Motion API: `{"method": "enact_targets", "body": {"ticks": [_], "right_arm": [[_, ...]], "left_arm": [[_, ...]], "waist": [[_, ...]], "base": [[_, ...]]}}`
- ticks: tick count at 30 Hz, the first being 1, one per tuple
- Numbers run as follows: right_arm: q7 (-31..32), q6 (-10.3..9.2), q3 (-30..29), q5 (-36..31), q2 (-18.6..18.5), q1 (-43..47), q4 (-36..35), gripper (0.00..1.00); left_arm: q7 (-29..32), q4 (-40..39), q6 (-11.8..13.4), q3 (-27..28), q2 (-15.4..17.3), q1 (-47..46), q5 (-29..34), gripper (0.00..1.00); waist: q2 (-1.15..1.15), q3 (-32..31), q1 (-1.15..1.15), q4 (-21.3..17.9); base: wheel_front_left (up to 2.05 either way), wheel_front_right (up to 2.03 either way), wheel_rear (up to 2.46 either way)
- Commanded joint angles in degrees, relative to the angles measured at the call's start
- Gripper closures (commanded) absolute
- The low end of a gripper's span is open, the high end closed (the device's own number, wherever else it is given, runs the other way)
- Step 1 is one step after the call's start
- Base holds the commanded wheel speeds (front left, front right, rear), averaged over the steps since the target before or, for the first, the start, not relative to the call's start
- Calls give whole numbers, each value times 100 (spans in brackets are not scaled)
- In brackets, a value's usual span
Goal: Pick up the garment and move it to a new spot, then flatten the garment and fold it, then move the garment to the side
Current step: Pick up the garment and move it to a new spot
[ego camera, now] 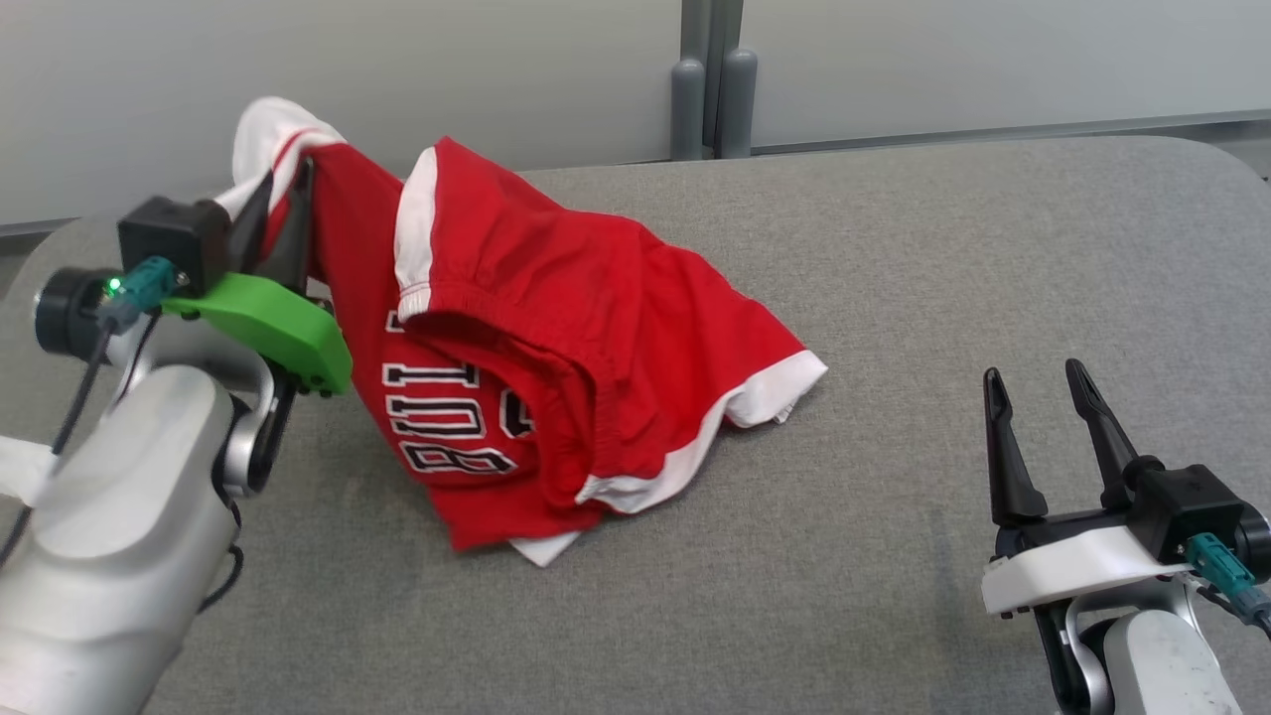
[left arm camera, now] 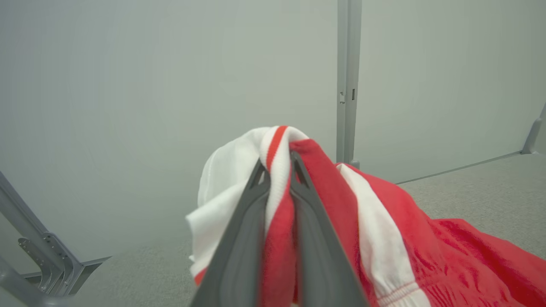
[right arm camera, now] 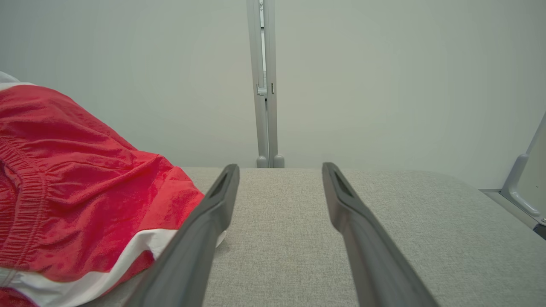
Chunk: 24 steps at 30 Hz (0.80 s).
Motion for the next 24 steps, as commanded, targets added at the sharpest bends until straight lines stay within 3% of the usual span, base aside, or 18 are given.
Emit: {"method": "enact_targets", "body": {"ticks": [1, 6, 13, 24], "right_arm": [[-14, 0, -2, 58, -21, 87, 10, 0], [-14, 0, 40, 119, -21, 99, 12, 0], [-14, 0, 102, 188, -21, 114, 38, 0], [-14, 0, 142, 186, -22, 2, 55, 0]], "left_arm": [[131, -316, 78, 17, 208, -207, 86, 100], [594, -1180, 184, -7, 581, -515, 256, 100], [1082, -2038, 300, 42, 819, -742, 199, 100], [1206, -1677, 480, 734, 1513, -750, -218, 100]], "waist": [[30, -69, 0, 8], [30, -141, 0, -20], [30, -196, 0, -63], [30, -65, 0, -157]], "base": [[0, 0, 0], [0, 0, 0], [0, 0, 0], [0, 0, 0]]}}
